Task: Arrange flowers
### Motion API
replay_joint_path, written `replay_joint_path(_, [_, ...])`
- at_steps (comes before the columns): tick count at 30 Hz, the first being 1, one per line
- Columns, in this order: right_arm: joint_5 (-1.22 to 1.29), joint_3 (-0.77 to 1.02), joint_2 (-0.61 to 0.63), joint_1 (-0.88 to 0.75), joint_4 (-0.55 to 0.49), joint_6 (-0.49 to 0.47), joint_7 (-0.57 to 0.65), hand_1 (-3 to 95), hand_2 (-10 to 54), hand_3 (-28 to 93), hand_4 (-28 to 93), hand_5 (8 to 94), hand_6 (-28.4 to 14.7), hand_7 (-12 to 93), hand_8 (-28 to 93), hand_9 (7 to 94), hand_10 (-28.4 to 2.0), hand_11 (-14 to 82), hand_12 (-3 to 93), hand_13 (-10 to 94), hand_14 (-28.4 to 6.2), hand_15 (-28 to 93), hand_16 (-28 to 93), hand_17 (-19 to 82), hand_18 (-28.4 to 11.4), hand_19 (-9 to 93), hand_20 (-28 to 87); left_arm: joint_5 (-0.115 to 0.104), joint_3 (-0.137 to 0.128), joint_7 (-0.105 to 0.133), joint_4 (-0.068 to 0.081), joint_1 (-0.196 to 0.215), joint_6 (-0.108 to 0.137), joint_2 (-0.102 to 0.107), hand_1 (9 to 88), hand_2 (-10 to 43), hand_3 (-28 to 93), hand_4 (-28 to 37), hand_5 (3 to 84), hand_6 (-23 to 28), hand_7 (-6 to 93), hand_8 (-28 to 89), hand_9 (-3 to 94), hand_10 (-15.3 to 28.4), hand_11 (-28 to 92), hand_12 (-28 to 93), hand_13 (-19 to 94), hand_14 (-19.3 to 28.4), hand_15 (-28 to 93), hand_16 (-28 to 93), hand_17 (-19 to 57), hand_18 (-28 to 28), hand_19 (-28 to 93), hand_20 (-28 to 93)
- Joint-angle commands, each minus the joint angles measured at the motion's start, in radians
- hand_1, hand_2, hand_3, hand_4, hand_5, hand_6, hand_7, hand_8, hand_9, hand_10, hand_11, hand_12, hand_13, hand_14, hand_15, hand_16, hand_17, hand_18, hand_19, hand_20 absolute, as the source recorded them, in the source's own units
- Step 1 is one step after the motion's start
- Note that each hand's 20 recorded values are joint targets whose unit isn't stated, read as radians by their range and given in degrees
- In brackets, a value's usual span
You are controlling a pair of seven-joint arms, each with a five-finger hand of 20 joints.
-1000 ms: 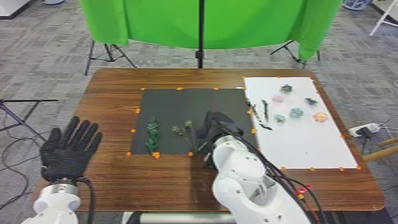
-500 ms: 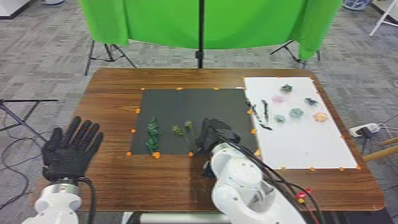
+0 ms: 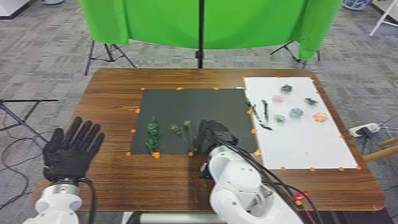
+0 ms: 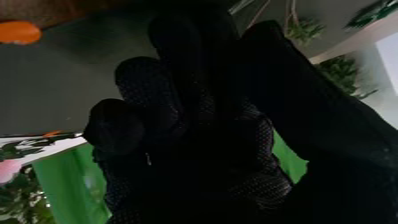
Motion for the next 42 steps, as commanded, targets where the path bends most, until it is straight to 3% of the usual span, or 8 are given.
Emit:
replay_joint_path(1, [0.046,0.066,0.063,0.009,-0.058,0.193,0.029,45.3,-9.5,76,-20,76.0,-5.2,41,17,76.4,-20.0,38.3,24.3,66,-17.6,75,26,36,-28.4,93,62,-0.006,-0.007,0.008,-0.002,0.029,-0.012,-0.02,25.6,17.6,77,-28.3,41.7,8.9,9.1,-10,37.6,15.5,20,9,28,15.7,32,-7,-6.6,13.1,35,12])
replay_joint_path(5, [-0.006,0.123,0.109,0.068,0.007,0.327,0.062,42.5,-9.5,75,-22,75.2,-4.3,48,17,76.4,-19.7,42.3,25.8,67,-17.4,76,27,37,-28.4,93,63,-0.002,-0.006,0.013,-0.005,0.031,-0.02,-0.018,25.6,17.6,77,-28.3,41.2,8.9,9.2,-10,37.6,15.5,20,9,28,15.7,32,-7,-6.6,13.1,35,12])
replay_joint_path(16, [-0.021,0.143,0.202,0.278,0.247,0.218,0.096,39.4,-9.5,77,-25,70.1,-6.2,38,13,71.1,-20.8,45.8,27.0,65,-17.7,79,30,37,-28.4,93,65,-0.009,-0.01,0.031,-0.015,0.05,-0.017,-0.032,25.4,17.6,77,-28.3,41.1,8.9,9.3,-10,37.5,15.5,20,9,28,15.7,32,-7,-6.7,13.1,35,12])
replay_joint_path(20, [-0.006,0.125,0.213,0.322,0.318,0.207,0.11,36.2,-9.5,80,-26,67.6,-7.0,38,-1,68.2,-21.2,48.8,26.7,64,-17.9,80,31,37,-28.4,93,65,-0.032,-0.013,0.039,-0.022,0.05,0.005,-0.035,25.5,17.7,77,-28.3,41.1,8.9,9.3,-10,37.6,15.4,20,9,28,15.8,32,-7,-6.7,13.1,35,12])
replay_joint_path(23, [-0.032,0.105,0.226,0.347,0.365,0.171,0.096,36.1,-9.5,81,-26,64.9,-7.4,41,-12,66.6,-21.6,50.6,26.8,64,-18.1,81,30,37,-28.4,93,65,-0.026,-0.021,0.048,-0.025,0.06,0.004,-0.032,25.5,17.7,77,-28.3,41.4,9.0,9.6,-10,37.8,15.5,20,9,28,15.9,33,-7,-6.7,13.1,35,12])
replay_joint_path(32, [-0.041,0.063,0.23,0.368,0.431,0.053,0.097,36.0,-9.5,80,-27,65.8,-7.4,39,-13,66.6,-21.6,51.9,27.4,63,-18.4,82,30,36,-28.4,93,66,-0.024,-0.019,0.037,-0.026,0.063,0.001,-0.037,25.5,17.8,77,-28.3,41.6,9.1,9.7,-10,37.9,15.6,21,9,28,15.8,33,-8,-6.7,13.1,35,12])
replay_joint_path(41, [-0.027,0.037,0.21,0.364,0.471,0.052,0.093,38.3,-9.5,80,-28,68.1,-7.5,35,-12,67.6,-21.6,51.1,27.2,64,-18.3,82,30,36,-28.4,93,66,-0.014,-0.024,0.028,-0.025,0.062,0.016,-0.043,25.5,17.9,77,-28.3,41.7,9.1,9.8,-10,37.8,15.7,21,9,28,15.9,33,-8,-6.7,13.1,35,12])
replay_joint_path(42, [-0.021,0.038,0.199,0.363,0.478,0.041,0.101,41.4,-9.5,79,-28,69.2,-7.3,34,3,68.7,-21.0,51.0,27.4,64,-18.2,81,30,36,-28.4,93,66,-0.013,-0.023,0.026,-0.023,0.059,0.016,-0.042,25.5,18.0,77,-28.3,41.7,9.1,9.8,-10,37.8,15.7,21,9,28,15.9,33,-8,-6.7,13.1,35,12])
